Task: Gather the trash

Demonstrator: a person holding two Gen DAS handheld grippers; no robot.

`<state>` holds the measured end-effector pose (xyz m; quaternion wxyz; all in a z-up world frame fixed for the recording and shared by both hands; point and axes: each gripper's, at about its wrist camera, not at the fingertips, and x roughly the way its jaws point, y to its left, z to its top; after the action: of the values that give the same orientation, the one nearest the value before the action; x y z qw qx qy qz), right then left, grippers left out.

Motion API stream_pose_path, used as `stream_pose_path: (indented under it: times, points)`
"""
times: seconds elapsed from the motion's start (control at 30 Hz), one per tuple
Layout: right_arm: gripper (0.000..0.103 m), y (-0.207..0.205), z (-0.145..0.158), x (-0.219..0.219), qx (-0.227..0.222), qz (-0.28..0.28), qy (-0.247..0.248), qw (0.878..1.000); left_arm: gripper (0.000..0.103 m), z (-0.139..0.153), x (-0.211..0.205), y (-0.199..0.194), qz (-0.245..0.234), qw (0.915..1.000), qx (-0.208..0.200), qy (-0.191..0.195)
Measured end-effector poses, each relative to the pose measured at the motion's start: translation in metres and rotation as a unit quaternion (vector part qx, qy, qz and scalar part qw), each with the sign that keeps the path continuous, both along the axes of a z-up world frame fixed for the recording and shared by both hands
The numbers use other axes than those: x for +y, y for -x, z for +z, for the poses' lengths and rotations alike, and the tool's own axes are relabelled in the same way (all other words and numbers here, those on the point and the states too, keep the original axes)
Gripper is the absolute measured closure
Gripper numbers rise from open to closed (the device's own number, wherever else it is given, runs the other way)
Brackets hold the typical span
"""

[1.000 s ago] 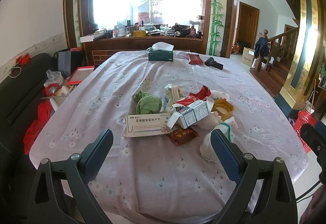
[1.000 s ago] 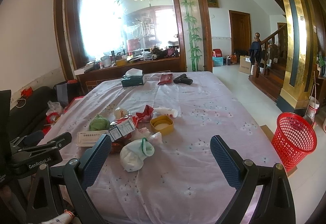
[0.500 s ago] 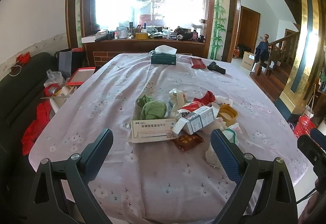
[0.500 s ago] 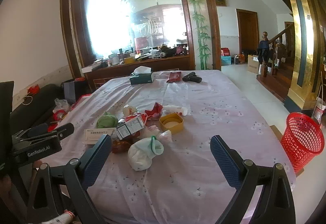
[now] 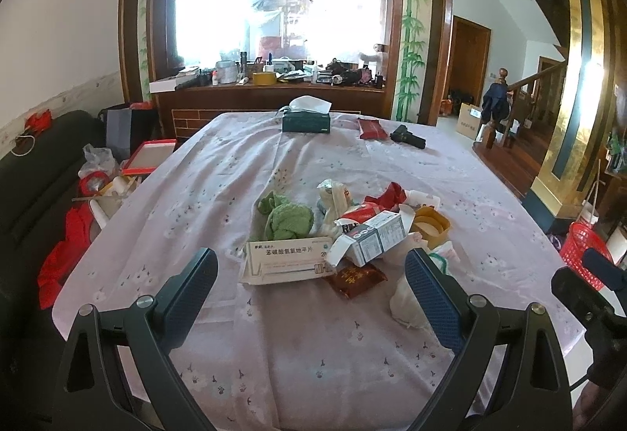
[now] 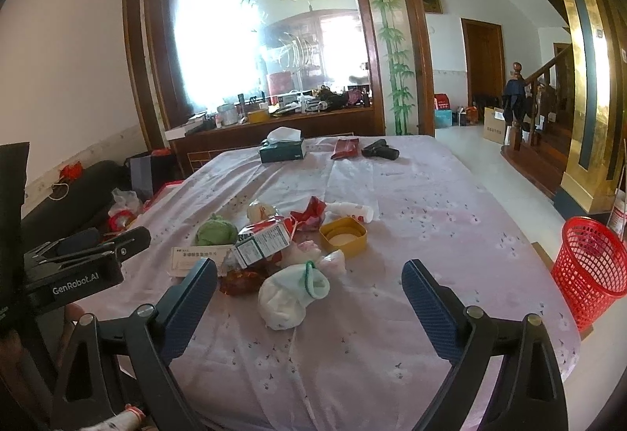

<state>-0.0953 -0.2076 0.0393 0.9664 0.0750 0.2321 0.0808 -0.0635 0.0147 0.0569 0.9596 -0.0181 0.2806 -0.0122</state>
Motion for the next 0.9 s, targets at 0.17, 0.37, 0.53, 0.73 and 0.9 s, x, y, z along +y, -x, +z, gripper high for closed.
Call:
stream_pose_path:
  times: [0.17,0.37,0.53,0.73,0.9]
  points:
    - [0.006,0.002,-0.001,0.003,-0.008,0.002,0.002,1.0,0.007,0.0,-0.001,0.0,0.002,1.0,-0.002,0.0]
    - [0.006,-0.004,-0.008,0.004,0.002,0.011,-0.007,1.0,0.007,-0.003,-0.002,-0.001,-0.006,1.0,-0.007,0.003]
    - [0.006,-0.02,-0.026,0.005,0.033,0.018,-0.015,0.999,0.008,-0.011,0.006,-0.018,-0.024,0.9997,0.002,0.011]
    - [0.006,-0.043,-0.054,0.006,0.069,0.036,-0.049,0.996,0.008,-0.03,0.009,-0.052,-0.054,0.9976,0.025,0.037]
    - [0.011,-0.076,-0.078,0.012,0.089,0.03,-0.05,0.994,0.008,-0.044,0.004,-0.082,-0.061,0.9974,0.025,0.03]
